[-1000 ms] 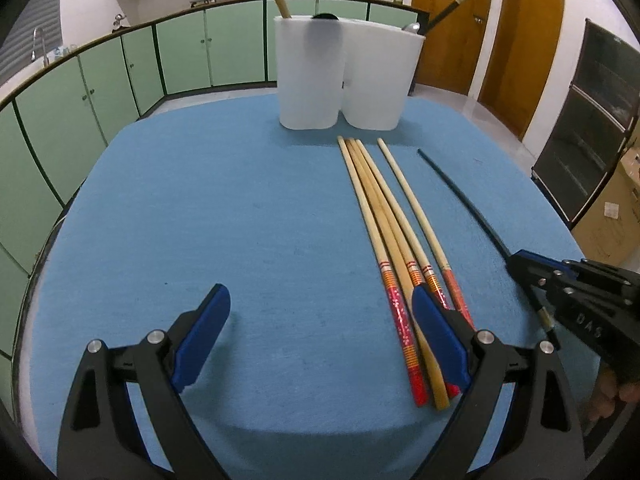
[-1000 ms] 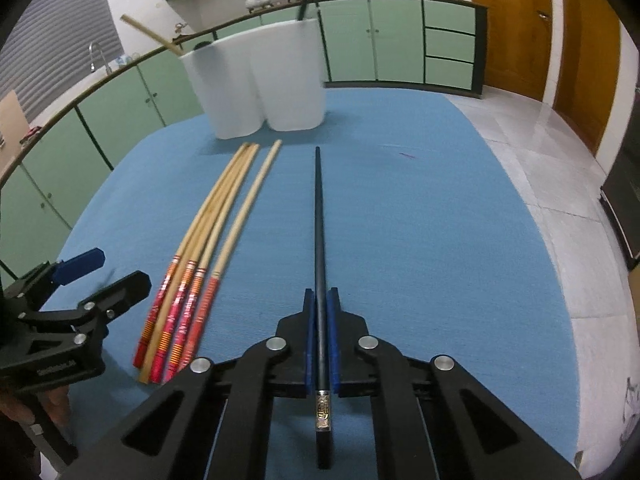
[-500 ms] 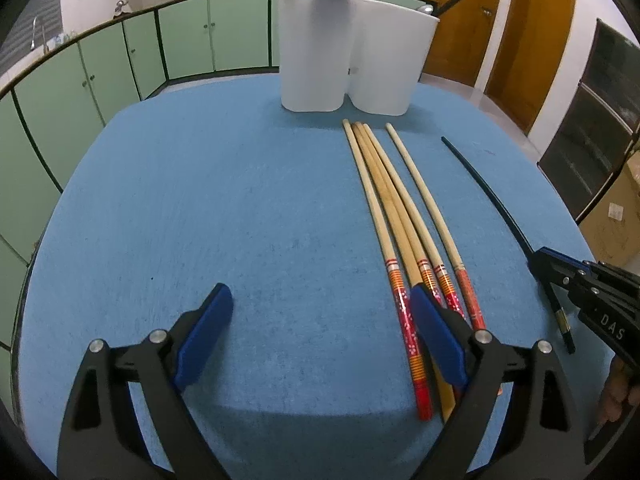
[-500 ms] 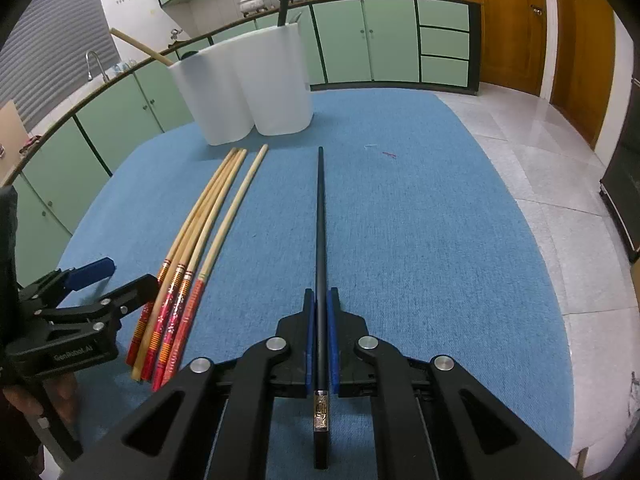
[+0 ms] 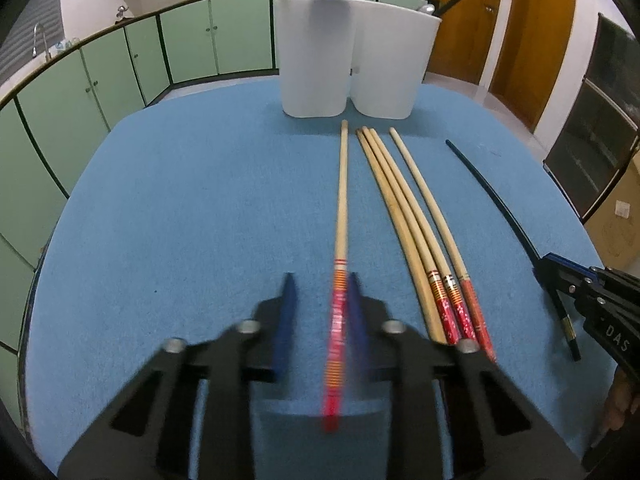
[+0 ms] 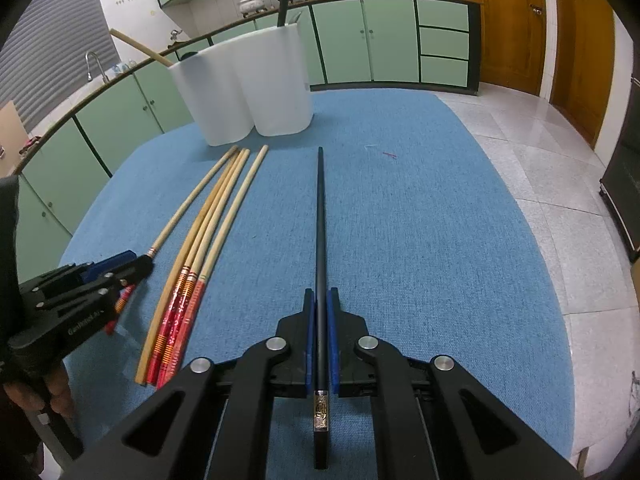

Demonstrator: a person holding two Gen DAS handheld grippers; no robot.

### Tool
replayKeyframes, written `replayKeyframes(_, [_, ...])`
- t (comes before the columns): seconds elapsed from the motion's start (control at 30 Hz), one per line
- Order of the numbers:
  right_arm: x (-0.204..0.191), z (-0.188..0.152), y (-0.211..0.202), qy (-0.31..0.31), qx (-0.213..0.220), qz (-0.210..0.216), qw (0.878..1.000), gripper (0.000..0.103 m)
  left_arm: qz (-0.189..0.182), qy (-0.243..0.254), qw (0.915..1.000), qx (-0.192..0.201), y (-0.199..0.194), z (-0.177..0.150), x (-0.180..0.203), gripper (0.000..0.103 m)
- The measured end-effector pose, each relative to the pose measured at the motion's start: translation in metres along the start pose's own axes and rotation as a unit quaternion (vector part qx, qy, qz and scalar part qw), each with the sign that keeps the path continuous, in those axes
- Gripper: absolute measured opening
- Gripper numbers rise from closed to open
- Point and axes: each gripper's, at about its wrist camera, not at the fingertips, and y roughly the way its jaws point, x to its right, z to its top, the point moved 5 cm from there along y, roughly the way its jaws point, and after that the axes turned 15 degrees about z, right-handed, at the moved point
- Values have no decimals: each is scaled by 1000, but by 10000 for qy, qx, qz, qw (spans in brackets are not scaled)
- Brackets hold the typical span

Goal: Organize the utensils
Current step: 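Grasp a red-patterned wooden chopstick with the left gripper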

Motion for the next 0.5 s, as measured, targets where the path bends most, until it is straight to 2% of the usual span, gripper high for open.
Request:
replayKeyframes(0.17, [-1,-1,0,-9,-13,17,10000,6,-30,-85,10000,-29,-4,-6,-7,5])
replayKeyframes(0.3, [-3,0,1,-12,-15,25,10000,6,140,-335,9993,-66,-6,-12,-21,5])
replayKeyframes(0.5, [-1,10,10,25,-18,-73,10000,6,209,-368,9990,-102,3,-2,-26,5])
